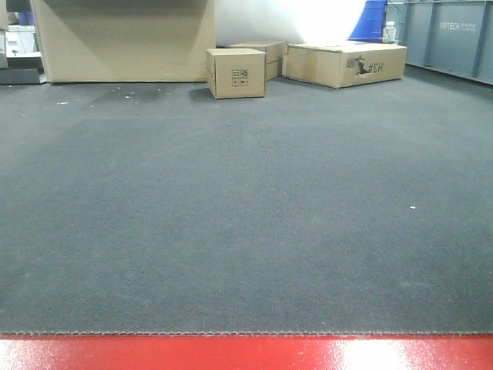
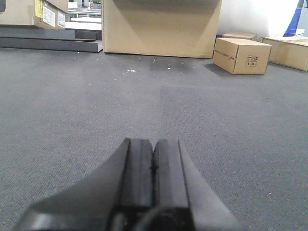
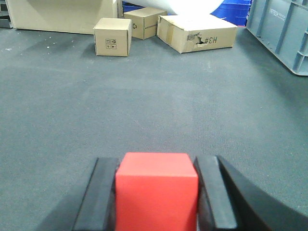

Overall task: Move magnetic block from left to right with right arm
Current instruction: 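Turn the base back toward the table near the cardboard boxes, then lower the red cube onto the table with the right gripper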

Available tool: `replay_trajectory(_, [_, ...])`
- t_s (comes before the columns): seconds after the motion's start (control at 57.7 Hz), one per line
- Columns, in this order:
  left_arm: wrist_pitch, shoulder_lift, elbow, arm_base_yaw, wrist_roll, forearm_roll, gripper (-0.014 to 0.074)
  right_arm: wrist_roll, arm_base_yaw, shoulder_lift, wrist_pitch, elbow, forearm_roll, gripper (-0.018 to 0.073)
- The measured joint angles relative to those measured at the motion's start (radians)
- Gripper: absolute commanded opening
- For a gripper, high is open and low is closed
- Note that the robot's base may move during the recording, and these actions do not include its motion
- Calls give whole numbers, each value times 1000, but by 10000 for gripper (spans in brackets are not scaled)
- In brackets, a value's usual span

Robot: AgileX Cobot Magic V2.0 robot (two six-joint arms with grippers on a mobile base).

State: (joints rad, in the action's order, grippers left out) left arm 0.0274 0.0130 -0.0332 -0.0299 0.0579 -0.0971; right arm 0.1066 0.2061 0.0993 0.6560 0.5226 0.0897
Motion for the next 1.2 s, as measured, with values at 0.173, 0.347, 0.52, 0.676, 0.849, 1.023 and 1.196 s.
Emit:
replay_trajectory(0.173, [0, 0, 0, 0, 0, 0, -126, 0, 0, 0, 0, 0, 0, 225])
replay_trajectory(0.347, [0, 0, 0, 0, 0, 0, -126, -2, 0, 27, 13, 29, -11, 225])
replay_trajectory(0.52, [0, 0, 0, 0, 0, 0, -126, -51, 58, 205, 48, 162, -59, 225])
replay_trajectory(0.676, [0, 0, 0, 0, 0, 0, -126, -60, 169, 425, 62, 275, -68, 225])
replay_trajectory(0.849, [0, 0, 0, 0, 0, 0, -126, -64, 273, 719, 78, 405, -72, 225])
replay_trajectory(1.023, [0, 0, 0, 0, 0, 0, -126, -66, 318, 985, 99, 524, -75, 225])
replay_trajectory(1.196, [0, 0, 0, 0, 0, 0, -126, -66, 334, 1250, 106, 644, -75, 225])
